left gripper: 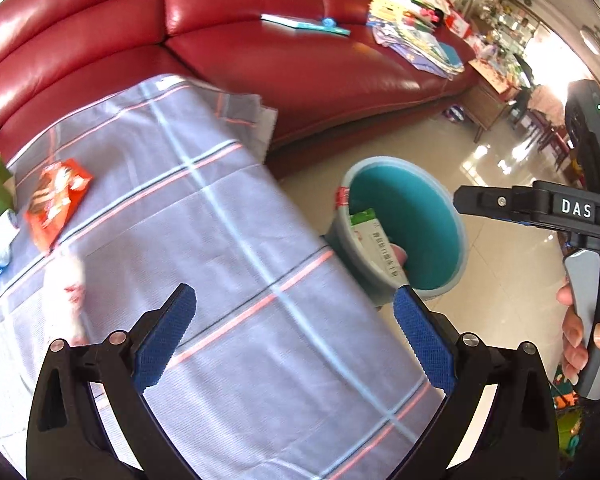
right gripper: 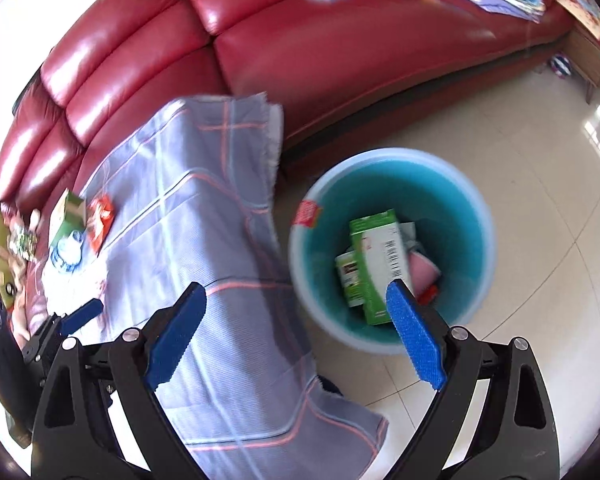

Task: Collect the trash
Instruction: 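Move the left gripper to the clear plastic bag while the right approaches the orange snack wrapper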

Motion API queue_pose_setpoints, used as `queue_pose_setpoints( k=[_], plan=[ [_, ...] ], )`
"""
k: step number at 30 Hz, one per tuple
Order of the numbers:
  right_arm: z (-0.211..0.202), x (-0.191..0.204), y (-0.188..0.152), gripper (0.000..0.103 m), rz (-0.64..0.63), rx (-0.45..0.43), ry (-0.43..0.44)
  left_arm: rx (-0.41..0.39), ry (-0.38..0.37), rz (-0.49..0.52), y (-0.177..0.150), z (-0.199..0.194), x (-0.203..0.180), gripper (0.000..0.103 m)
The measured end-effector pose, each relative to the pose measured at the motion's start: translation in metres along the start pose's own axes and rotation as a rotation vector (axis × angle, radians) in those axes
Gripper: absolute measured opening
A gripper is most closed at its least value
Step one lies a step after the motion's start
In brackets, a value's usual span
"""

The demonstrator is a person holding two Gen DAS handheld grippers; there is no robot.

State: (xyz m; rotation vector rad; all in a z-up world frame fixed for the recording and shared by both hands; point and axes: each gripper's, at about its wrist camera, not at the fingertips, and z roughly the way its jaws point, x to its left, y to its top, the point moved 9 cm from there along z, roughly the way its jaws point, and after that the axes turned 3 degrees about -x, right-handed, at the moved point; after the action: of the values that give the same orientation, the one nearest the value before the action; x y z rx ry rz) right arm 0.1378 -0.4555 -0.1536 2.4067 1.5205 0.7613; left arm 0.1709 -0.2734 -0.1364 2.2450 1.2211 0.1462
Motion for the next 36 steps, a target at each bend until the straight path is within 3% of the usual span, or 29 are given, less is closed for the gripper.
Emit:
queue_pose_setpoints(
  k=[10,17,23,32,36],
  plan=[
    [0.02,0.085,-0.021,0.087,-0.114,0.06,0.024,-0.01,0.096,-0.132,-0.034,-0.031,0.106,0.099],
    [0.043,0.131,-0.035,0.087,-0.16,0.116,0.025,0.004,0.127,-0.211,-0.057,-0.033,0.164,0.099],
    [0.062,0.16,-0.045,0.087,-0.195,0.158,0.031,0.028,0.129,-0.236,-0.068,-0.021,0.188,0.099],
    [0.081,0.179,-0.05,0.087,-0.228,0.197,0.024,0.028,0.142,-0.217,-0.069,-0.007,0.192,0.098],
    [0.087,0.186,-0.047,0.087,-0.245,0.2,0.014,0.017,0.141,-0.205,-0.067,-0.006,0.191,0.089]
  ],
)
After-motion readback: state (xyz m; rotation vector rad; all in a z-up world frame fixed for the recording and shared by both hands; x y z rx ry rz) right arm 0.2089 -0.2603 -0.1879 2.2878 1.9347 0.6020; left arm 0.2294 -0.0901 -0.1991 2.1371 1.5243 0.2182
